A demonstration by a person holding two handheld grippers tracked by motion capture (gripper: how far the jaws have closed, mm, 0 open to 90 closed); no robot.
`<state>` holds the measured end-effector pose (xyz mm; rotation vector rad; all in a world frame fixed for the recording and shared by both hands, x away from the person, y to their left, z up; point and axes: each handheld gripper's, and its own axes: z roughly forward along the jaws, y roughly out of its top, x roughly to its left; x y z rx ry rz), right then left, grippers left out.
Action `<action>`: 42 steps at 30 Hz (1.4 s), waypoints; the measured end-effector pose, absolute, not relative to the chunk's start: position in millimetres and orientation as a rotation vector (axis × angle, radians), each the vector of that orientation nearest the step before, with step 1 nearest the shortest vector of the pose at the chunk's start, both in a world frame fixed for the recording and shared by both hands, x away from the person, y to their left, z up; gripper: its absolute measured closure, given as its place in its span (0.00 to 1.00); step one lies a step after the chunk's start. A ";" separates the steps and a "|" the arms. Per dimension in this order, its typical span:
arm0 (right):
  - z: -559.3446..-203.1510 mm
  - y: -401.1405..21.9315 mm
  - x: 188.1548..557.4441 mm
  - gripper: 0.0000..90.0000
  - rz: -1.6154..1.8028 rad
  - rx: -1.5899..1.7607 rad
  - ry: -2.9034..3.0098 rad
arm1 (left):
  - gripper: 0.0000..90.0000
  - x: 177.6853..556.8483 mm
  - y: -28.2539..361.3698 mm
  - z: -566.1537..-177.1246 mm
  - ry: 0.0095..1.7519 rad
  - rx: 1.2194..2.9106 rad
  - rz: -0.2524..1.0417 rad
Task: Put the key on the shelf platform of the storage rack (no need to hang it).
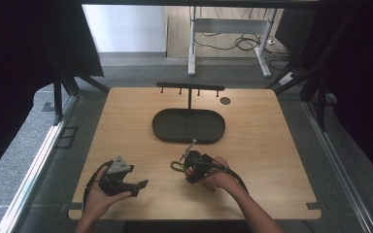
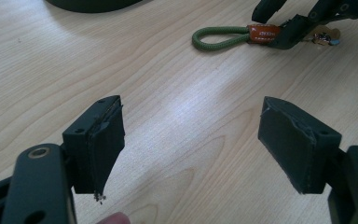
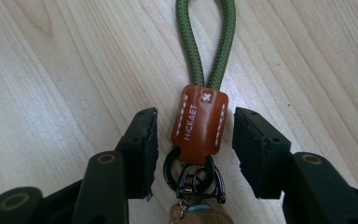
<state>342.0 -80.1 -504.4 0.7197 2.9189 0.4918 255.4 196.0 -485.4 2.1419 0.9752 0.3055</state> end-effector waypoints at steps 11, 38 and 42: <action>-506.2 -77.3 344.7 0.67 0.480 0.748 2.930 | 0.26 255.6 195.8 -485.5 0.973 2.144 0.306; -473.8 -81.6 344.0 0.74 0.497 0.762 2.914 | 0.26 255.0 194.8 -484.6 0.968 2.145 0.313; -459.8 -85.4 341.5 0.75 0.524 0.747 2.894 | 0.26 255.2 194.0 -484.6 0.960 2.151 0.313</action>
